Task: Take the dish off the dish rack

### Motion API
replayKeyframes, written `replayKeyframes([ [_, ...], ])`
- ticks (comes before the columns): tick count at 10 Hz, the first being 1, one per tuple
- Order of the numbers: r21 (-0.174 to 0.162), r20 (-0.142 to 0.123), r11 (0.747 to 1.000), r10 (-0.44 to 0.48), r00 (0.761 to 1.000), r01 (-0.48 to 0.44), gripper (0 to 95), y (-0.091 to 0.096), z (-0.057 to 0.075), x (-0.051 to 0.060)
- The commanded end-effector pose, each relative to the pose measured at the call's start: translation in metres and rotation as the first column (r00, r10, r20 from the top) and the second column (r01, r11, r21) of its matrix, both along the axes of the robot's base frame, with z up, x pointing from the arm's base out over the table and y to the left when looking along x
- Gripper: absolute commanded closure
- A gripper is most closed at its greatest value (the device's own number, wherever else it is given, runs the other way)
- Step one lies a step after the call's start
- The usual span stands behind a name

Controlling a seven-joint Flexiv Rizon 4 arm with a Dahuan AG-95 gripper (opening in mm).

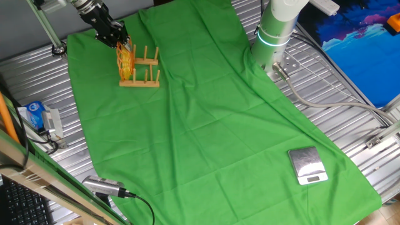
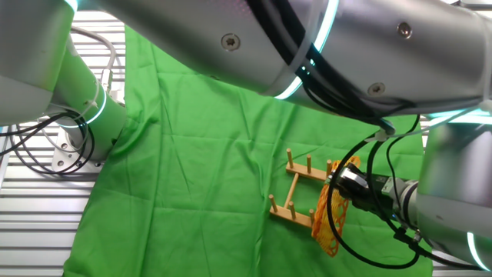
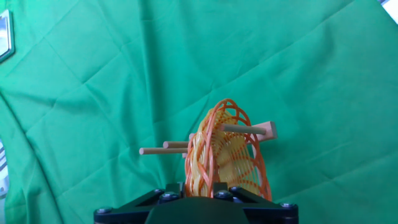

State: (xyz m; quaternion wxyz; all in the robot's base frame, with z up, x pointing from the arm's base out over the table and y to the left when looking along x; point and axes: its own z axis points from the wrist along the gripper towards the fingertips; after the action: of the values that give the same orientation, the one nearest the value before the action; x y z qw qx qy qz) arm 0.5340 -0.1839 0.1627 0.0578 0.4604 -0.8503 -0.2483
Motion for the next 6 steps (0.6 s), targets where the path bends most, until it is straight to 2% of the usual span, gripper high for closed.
replayKeyframes([
  [1,-0.001,-0.001,1.0,-0.002,1.0,0.002,76.0,0.0002,0.0005,-0.0003],
  [4,0.0,-0.001,1.0,-0.003,1.0,0.003,76.0,0.0005,0.002,-0.0004],
  [5,-0.001,-0.002,1.0,-0.004,1.0,0.004,95.0,0.0006,0.0021,-0.0004],
  [6,-0.001,-0.002,1.0,-0.004,1.0,0.004,95.0,0.0007,0.0025,-0.0004],
])
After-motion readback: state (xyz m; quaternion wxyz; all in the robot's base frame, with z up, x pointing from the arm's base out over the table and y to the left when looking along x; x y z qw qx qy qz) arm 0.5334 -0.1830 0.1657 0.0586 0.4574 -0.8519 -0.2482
